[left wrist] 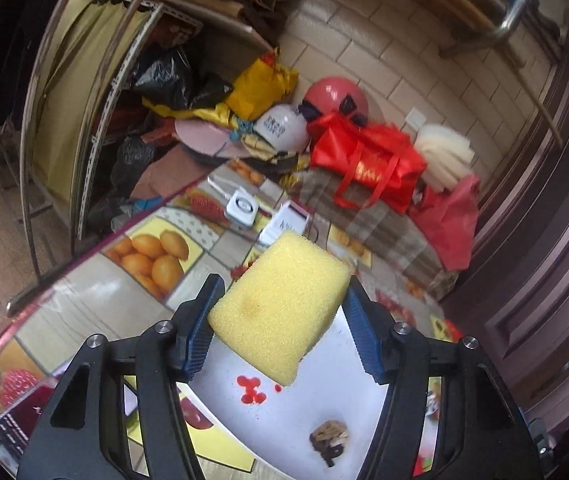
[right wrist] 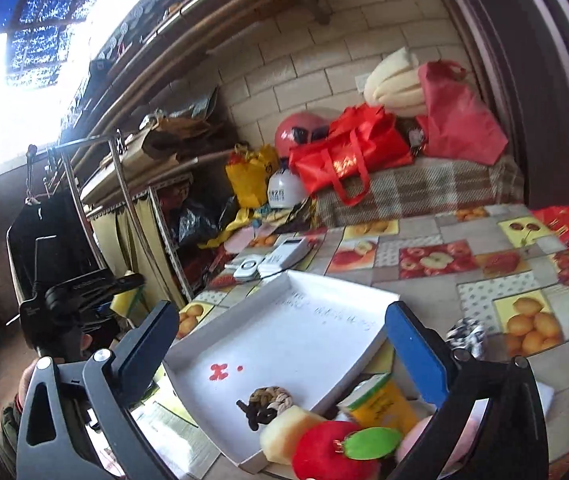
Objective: Organize soft objects
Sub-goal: 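Release the rope toy into the white tray with the right tool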
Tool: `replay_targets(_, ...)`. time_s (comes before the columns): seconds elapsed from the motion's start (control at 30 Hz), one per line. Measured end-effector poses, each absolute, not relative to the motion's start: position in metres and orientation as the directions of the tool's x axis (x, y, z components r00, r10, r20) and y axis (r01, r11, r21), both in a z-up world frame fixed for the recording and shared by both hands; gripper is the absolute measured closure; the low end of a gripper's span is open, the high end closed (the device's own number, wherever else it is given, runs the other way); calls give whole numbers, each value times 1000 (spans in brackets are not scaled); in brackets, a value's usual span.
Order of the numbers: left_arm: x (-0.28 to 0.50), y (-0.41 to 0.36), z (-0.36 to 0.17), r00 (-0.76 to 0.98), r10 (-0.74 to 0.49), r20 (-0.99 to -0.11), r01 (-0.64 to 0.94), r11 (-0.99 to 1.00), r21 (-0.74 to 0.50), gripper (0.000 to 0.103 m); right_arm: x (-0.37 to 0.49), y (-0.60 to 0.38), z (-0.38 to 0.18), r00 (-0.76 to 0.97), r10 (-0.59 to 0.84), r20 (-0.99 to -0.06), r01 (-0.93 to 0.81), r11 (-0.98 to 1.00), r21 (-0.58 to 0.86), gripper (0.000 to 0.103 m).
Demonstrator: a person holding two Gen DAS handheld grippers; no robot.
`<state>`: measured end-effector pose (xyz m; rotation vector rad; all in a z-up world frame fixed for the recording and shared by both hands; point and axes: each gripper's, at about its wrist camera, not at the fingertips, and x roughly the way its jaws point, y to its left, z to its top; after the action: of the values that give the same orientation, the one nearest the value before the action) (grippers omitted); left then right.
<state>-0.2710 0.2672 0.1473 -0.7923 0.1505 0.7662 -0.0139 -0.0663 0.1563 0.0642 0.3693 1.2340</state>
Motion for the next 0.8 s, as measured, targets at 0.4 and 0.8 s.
replay_targets(0.4,-544,262,317,170,982,-84,-870,110,-481,40,28,-258,248,718,694,52,-687,695,210,0)
replay_targets(0.8,-869,155,318,-798,593,-110,-441,-698,-565,40,41,-358,261,856,470,216,-517,783,345,0)
